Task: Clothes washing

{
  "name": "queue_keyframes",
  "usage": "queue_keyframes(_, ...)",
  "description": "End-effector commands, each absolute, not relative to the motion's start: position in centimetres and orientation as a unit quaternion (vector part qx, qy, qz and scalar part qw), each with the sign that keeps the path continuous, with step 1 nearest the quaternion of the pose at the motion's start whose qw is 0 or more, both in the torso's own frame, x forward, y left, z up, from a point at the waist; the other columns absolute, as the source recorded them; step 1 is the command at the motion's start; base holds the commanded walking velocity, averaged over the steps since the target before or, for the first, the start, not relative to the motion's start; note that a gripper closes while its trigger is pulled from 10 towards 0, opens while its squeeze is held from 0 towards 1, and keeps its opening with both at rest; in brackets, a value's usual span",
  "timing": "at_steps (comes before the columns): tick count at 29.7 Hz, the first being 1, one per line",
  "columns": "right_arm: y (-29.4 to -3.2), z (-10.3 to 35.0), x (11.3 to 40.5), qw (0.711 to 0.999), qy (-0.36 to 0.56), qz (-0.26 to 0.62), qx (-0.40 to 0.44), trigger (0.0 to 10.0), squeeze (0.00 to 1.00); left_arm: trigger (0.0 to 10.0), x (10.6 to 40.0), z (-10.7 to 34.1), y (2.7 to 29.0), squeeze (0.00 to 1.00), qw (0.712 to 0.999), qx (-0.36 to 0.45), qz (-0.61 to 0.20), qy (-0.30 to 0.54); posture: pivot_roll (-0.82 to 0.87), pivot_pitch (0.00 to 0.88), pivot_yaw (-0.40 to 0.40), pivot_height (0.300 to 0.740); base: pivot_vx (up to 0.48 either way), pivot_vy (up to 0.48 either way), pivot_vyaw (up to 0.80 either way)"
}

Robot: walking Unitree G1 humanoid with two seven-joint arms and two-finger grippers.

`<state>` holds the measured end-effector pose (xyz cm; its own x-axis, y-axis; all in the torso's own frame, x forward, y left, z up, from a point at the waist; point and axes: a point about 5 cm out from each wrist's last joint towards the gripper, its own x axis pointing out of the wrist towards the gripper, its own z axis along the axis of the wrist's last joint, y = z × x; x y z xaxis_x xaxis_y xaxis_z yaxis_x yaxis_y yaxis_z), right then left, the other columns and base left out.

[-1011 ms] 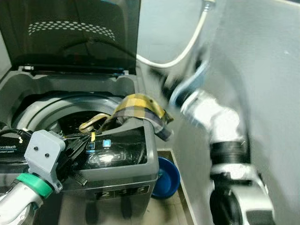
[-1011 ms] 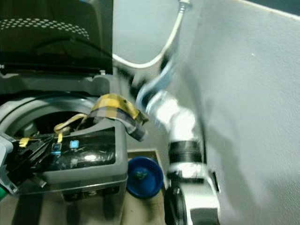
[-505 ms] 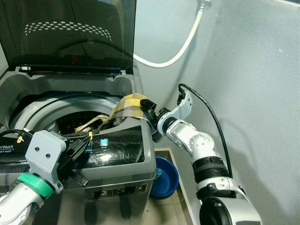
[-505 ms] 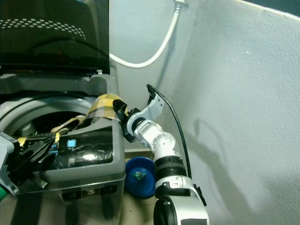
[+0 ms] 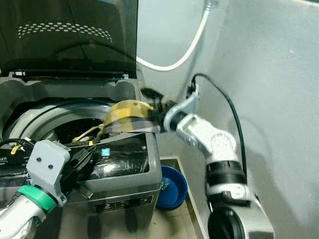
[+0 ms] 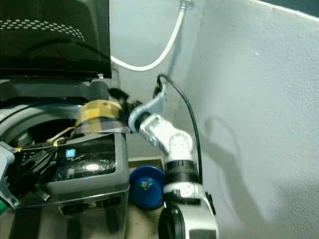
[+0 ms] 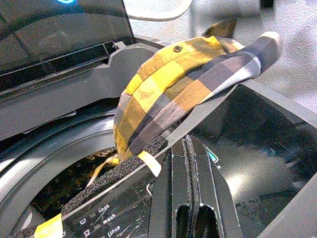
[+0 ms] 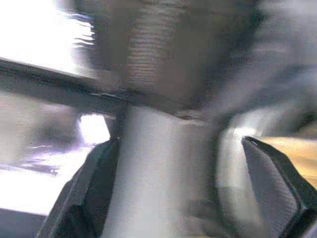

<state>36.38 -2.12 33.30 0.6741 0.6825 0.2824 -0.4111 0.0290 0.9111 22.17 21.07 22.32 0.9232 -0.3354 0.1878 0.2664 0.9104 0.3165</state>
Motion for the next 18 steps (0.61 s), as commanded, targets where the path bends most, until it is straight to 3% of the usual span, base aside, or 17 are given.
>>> queue_keyframes(1,-0.1,38.9,33.7,0.591,0.078,0.477,0.646,10.0,1.00,10.0,22.0,22.2,21.1,0.00,0.969,0.150,-0.157,-0.116,0.08,0.047,-0.059,0.740,0.000,0.000,0.00)
queue_keyframes(2,-0.1,38.9,33.7,0.591,0.078,0.477,0.646,10.0,1.00,10.0,22.0,22.2,21.1,0.00,0.969,0.150,-0.157,-0.116,0.08,0.047,-0.059,0.740,0.000,0.000,0.00)
queue_keyframes(3,-1.5,41.7,33.2,0.538,0.036,0.501,0.676,10.0,1.00,10.0,22.0,22.2,21.0,0.00,0.969,0.150,-0.157,-0.116,0.08,0.048,-0.058,0.740,0.000,0.000,0.00)
queue_keyframes(5,-2.4,42.1,33.5,0.545,0.012,0.500,0.673,10.0,1.00,10.0,22.1,22.1,21.0,0.00,0.969,0.149,-0.158,-0.117,0.07,0.048,-0.054,0.740,0.000,0.000,0.00)
queue_keyframes(7,-4.3,41.0,35.0,0.622,-0.019,0.461,0.633,10.0,1.00,10.0,22.3,22.1,20.9,0.00,0.969,0.147,-0.159,-0.119,0.07,0.047,-0.052,0.740,0.000,0.000,0.00)
queue_keyframes(8,-5.7,38.7,36.6,0.738,-0.029,0.399,0.544,10.0,1.00,10.0,22.7,22.1,20.7,0.00,0.969,0.143,-0.161,-0.121,0.07,0.048,-0.054,0.740,0.000,0.000,0.00)
queue_keyframes(9,-5.7,38.7,36.6,0.738,-0.029,0.399,0.544,10.0,1.00,10.0,22.7,22.1,20.7,0.00,0.969,0.143,-0.161,-0.121,0.07,0.048,-0.054,0.740,0.000,0.000,0.00)
queue_keyframes(12,-7.1,35.1,38.2,0.881,-0.032,0.301,0.363,10.0,1.00,10.0,23.7,22.0,20.4,0.00,0.971,0.146,-0.145,-0.119,0.07,0.050,-0.052,0.740,0.000,0.000,0.00)
queue_keyframes(13,-7.5,34.1,38.5,0.911,-0.034,0.274,0.306,10.0,1.00,10.0,24.2,22.0,20.3,0.00,0.973,0.149,-0.131,-0.120,0.07,0.049,-0.053,0.740,0.000,0.000,0.00)
queue_keyframes(15,-8.1,32.8,38.8,0.925,-0.028,0.252,0.283,10.0,1.00,10.0,25.0,22.3,19.8,0.00,0.973,0.139,-0.130,-0.133,0.06,0.049,-0.049,0.740,0.000,0.000,0.00)
queue_keyframes(18,-9.0,31.4,38.8,0.918,-0.005,0.230,0.322,10.0,1.00,10.0,26.4,23.4,17.9,0.00,0.967,0.114,-0.157,-0.167,0.06,0.049,-0.040,0.740,0.000,0.000,0.00)
